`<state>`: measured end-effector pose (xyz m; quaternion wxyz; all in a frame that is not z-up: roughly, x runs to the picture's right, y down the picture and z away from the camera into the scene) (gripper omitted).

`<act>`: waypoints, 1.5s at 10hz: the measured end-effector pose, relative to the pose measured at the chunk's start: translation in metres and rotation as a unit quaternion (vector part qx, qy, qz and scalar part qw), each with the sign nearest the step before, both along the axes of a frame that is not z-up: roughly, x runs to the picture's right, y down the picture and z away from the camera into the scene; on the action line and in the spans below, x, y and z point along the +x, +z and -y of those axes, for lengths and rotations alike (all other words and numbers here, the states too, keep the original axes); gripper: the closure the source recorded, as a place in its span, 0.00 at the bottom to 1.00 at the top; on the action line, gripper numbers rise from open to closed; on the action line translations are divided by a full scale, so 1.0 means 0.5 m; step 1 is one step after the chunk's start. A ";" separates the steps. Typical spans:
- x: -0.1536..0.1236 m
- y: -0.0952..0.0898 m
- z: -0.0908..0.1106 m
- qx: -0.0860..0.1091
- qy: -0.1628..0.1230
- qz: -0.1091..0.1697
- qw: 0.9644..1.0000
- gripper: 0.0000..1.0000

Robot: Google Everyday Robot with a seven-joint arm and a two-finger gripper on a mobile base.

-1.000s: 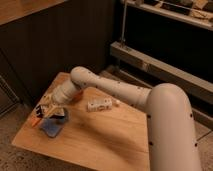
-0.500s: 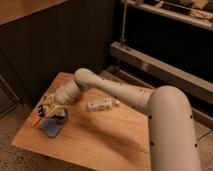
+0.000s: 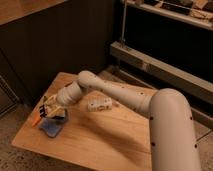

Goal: Place the eraser in the ceramic cup

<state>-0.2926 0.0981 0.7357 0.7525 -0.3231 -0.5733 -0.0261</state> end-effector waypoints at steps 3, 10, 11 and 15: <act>0.003 0.017 -0.005 -0.002 0.003 0.000 1.000 0.70; 0.021 0.043 -0.010 -0.009 0.005 -0.009 1.000 0.20; 0.022 0.048 -0.012 -0.012 0.006 -0.010 1.000 0.20; 0.032 0.070 -0.022 -0.021 0.009 -0.022 0.999 0.20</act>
